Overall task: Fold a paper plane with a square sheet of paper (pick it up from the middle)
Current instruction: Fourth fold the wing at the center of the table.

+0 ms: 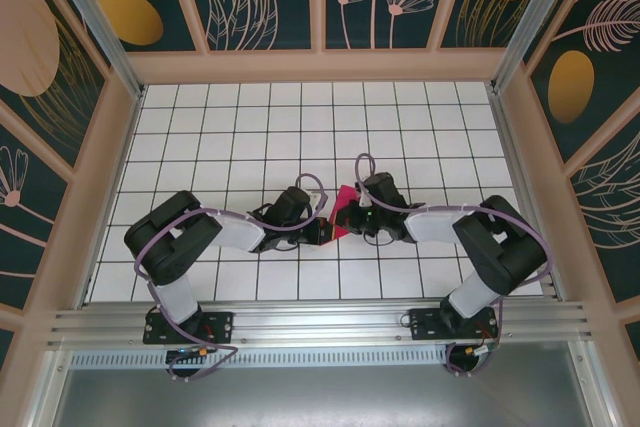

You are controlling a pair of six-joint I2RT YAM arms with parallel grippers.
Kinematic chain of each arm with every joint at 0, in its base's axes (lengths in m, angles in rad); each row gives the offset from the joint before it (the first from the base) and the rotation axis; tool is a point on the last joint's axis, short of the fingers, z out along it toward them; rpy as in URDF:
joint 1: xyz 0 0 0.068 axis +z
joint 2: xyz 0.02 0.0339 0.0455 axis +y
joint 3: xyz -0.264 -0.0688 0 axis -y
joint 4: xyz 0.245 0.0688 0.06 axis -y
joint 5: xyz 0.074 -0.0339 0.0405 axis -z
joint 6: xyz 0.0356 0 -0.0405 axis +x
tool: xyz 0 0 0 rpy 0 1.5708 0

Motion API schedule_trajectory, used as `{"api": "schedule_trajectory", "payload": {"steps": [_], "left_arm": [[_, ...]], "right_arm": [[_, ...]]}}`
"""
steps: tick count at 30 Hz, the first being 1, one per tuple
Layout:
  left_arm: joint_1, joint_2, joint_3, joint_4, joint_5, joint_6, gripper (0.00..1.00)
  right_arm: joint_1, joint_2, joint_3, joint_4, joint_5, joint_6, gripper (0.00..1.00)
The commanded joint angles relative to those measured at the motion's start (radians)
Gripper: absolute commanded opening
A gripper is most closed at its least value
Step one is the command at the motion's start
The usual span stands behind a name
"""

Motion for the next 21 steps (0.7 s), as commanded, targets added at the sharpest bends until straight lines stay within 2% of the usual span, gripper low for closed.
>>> {"api": "schedule_trajectory", "payload": {"steps": [1, 7, 13, 15, 18, 21], "left_arm": [[0.003, 0.059, -0.039, -0.226, -0.059, 0.022, 0.00], [0.002, 0.057, -0.036, -0.231, -0.061, 0.026, 0.00], [0.003, 0.054, -0.055, -0.230, -0.072, 0.020, 0.00], [0.002, 0.056, -0.062, -0.234, -0.081, 0.021, 0.00], [0.003, 0.054, -0.085, -0.227, -0.087, 0.020, 0.00], [0.002, 0.057, -0.109, -0.218, -0.089, 0.021, 0.00]], "right_arm": [[0.020, 0.040, 0.013, 0.034, 0.030, 0.029, 0.06], [0.035, 0.094, 0.011, 0.036, 0.057, 0.039, 0.05], [0.019, 0.108, 0.014, -0.017, 0.153, 0.031, 0.05], [-0.008, 0.113, 0.005, 0.013, 0.140, 0.024, 0.05], [-0.077, 0.108, -0.047, 0.150, 0.057, 0.044, 0.05], [-0.137, 0.111, -0.022, 0.104, 0.051, 0.009, 0.06]]}}
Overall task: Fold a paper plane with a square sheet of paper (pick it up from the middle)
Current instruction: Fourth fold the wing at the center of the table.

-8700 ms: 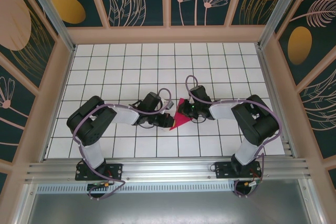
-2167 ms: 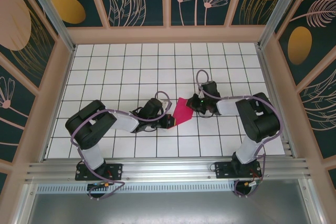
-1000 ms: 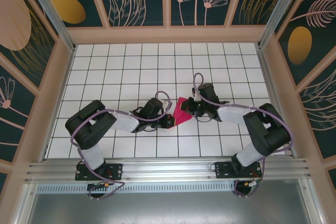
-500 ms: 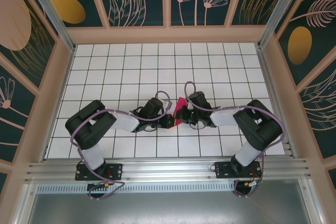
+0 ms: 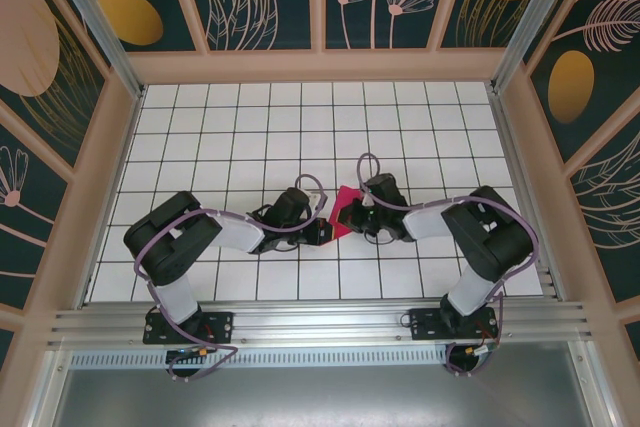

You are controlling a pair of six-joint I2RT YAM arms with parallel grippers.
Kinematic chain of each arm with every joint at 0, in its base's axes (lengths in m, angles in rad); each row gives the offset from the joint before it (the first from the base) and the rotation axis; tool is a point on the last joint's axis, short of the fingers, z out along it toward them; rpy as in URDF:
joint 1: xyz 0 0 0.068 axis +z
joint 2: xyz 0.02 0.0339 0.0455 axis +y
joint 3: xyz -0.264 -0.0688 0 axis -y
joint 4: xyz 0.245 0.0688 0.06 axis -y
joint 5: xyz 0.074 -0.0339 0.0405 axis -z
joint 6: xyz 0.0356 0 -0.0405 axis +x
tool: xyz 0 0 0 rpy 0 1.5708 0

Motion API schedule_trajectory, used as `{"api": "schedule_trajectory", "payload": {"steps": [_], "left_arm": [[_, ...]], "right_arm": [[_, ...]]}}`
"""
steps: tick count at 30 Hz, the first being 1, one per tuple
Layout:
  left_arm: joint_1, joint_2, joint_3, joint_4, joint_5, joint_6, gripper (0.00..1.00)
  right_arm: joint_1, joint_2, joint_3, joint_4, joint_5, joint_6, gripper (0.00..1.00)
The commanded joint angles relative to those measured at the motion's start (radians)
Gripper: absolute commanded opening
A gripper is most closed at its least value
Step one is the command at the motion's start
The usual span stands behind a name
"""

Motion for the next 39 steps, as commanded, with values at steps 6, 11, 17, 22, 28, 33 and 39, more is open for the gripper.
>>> {"api": "schedule_trajectory", "payload": {"steps": [6, 11, 17, 22, 28, 33, 39], "left_arm": [[0.004, 0.060, -0.111, -0.240, -0.082, 0.022, 0.00], [0.004, 0.055, -0.112, -0.243, -0.082, 0.021, 0.00], [0.004, 0.044, -0.099, -0.251, -0.082, 0.020, 0.00], [0.003, 0.037, -0.085, -0.252, -0.079, 0.014, 0.00], [0.004, 0.029, -0.075, -0.247, -0.070, 0.009, 0.00], [0.003, 0.032, -0.066, -0.253, -0.068, 0.014, 0.00], [0.004, 0.021, -0.066, -0.259, -0.056, 0.019, 0.00]], "right_arm": [[-0.158, 0.040, 0.085, -0.134, 0.079, -0.106, 0.06], [-0.245, 0.073, 0.132, -0.176, 0.084, -0.156, 0.06], [-0.292, 0.048, 0.163, -0.187, 0.013, -0.196, 0.07], [-0.236, -0.111, 0.140, -0.216, 0.036, -0.177, 0.10], [-0.122, -0.134, 0.068, -0.156, 0.045, -0.114, 0.11], [-0.046, -0.038, 0.054, -0.095, 0.025, -0.063, 0.09], [-0.040, 0.040, 0.046, -0.108, 0.072, -0.054, 0.03]]}}
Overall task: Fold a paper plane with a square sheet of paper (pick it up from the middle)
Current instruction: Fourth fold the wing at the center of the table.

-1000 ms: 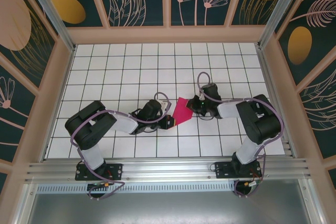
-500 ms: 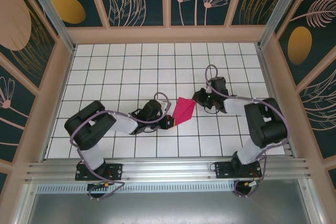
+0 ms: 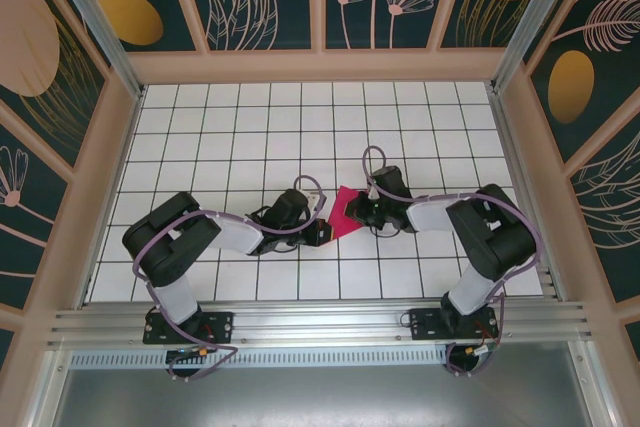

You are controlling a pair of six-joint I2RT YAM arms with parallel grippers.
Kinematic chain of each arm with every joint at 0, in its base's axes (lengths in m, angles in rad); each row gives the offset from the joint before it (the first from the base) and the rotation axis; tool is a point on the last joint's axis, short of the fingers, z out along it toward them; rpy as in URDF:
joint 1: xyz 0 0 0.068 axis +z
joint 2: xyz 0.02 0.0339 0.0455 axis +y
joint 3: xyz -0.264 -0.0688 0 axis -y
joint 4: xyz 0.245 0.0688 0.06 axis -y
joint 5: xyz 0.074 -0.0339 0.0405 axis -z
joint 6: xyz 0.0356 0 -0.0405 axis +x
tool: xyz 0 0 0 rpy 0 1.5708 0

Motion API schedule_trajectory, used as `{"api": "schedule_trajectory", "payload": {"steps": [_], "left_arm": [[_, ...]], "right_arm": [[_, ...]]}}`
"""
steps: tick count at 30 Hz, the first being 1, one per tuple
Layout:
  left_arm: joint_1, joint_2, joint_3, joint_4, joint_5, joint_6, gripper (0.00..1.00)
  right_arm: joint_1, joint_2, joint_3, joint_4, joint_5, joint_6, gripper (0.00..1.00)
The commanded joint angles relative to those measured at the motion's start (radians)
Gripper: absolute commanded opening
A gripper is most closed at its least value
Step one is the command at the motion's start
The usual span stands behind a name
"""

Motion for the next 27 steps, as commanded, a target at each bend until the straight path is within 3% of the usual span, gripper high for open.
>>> {"api": "schedule_trajectory", "payload": {"steps": [1, 12, 21, 27], "left_arm": [[0.006, 0.030, -0.061, -0.265, -0.036, 0.019, 0.00], [0.005, -0.034, -0.133, -0.320, 0.104, 0.042, 0.00], [0.004, -0.073, -0.160, -0.435, 0.160, 0.069, 0.00], [0.004, -0.127, -0.170, -0.506, 0.133, 0.075, 0.00]], "right_arm": [[-0.003, 0.053, -0.008, -0.003, 0.050, 0.007, 0.02], [-0.025, 0.089, -0.002, -0.015, 0.058, -0.003, 0.01], [-0.024, 0.097, 0.032, -0.042, 0.061, -0.012, 0.02], [-0.021, 0.094, 0.046, -0.049, 0.057, -0.015, 0.02]]}}
